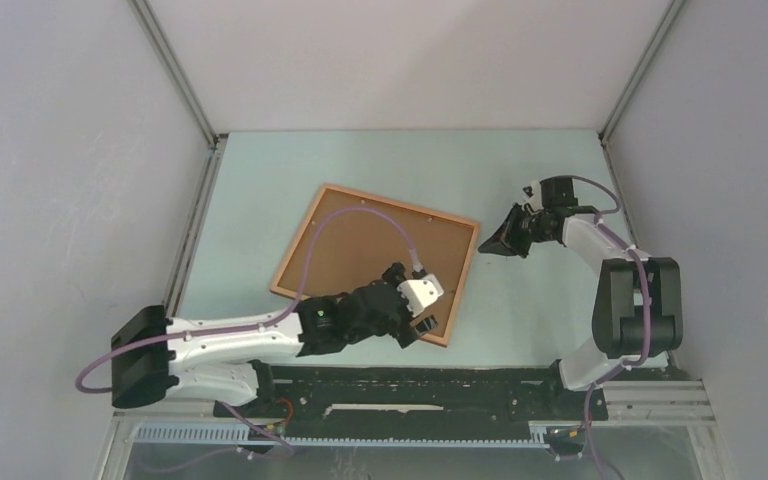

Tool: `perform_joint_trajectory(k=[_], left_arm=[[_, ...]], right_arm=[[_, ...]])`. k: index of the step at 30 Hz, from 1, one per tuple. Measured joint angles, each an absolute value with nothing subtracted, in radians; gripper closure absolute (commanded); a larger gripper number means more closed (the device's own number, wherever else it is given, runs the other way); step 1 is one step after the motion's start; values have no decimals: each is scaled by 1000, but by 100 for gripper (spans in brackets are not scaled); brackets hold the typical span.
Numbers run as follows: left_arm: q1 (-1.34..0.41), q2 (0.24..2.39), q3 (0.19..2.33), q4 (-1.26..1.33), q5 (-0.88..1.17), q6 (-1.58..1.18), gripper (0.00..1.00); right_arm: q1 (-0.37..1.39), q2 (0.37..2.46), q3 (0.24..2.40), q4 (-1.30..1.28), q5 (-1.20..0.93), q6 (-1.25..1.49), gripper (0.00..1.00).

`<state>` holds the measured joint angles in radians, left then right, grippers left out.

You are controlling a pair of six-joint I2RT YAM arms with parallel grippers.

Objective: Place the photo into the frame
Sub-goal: Adjust the photo frame at the center of the board, then turn over the photo frame at the center of the board.

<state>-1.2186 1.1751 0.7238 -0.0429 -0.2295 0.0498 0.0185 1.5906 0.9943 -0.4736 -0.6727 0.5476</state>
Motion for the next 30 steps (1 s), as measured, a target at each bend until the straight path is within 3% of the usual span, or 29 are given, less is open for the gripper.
perform_joint_trajectory(k=[1,2,4,6,14,24,30], left_arm=[[-1227,1193,735,-64,-258,62,9],[-1229,1208,746,-95,-289,65,9],[-1227,1209,754,-140,-333,51,7],[-1225,1187,754,-158,-345,14,5],[-1127,984,748,-146,-273,-371,3],[-542,694,598,-379,-118,-860,0],[-273,662,594,-548,-33,-976,0]], right_arm=[[15,1590,994,-481,-678,540,64],[16,1588,994,-493,-675,533,49],[36,1569,994,-532,-626,498,34],[78,1533,994,-569,-562,467,28],[356,1406,993,-667,-365,421,22],[767,1346,964,-624,-157,166,23],[931,1481,1067,-684,-101,18,25]])
